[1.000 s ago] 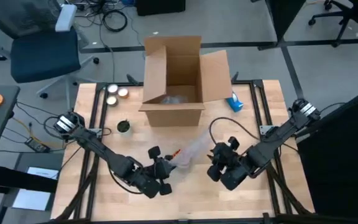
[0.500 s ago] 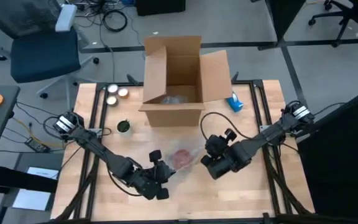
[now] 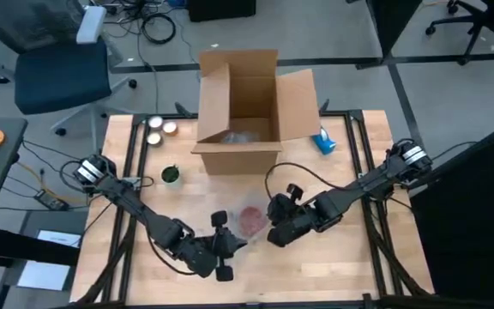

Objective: Wrap mug
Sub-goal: Wrap the black cup with the transparent bubble wrap

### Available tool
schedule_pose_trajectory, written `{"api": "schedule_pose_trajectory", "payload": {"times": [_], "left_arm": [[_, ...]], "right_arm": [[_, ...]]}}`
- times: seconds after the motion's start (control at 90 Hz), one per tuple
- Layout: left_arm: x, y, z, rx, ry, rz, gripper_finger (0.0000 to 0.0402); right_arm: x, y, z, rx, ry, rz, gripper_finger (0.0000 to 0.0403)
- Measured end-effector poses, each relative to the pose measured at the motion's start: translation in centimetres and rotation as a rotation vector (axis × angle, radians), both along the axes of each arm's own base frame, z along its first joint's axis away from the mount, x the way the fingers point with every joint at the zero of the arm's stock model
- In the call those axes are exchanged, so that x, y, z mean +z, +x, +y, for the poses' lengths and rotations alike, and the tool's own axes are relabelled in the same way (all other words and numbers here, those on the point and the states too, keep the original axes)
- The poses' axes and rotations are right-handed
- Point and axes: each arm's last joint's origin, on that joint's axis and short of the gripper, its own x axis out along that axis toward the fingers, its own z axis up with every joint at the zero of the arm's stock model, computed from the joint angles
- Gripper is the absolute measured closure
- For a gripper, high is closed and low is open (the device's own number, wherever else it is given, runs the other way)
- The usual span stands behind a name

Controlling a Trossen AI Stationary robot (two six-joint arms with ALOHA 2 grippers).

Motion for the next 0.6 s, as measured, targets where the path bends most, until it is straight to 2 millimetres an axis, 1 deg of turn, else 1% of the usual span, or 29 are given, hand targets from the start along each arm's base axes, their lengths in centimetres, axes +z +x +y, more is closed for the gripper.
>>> {"api": "schedule_pose_trajectory", "payload": {"times": [0.5, 0.6], "left_arm": [[0.0, -0.4, -1.2, -0.209, 0.011, 0.044, 0.0401], [0.0, -0.5, -1.3, -0.202, -0.006, 0.043, 0.0401]], "right_arm": [[0.9, 1.2, 0.9, 0.097, 0.022, -0.126, 0.0321], [1.1, 1.2, 1.3, 0.124, 0.034, -0.150, 0.0323]]}}
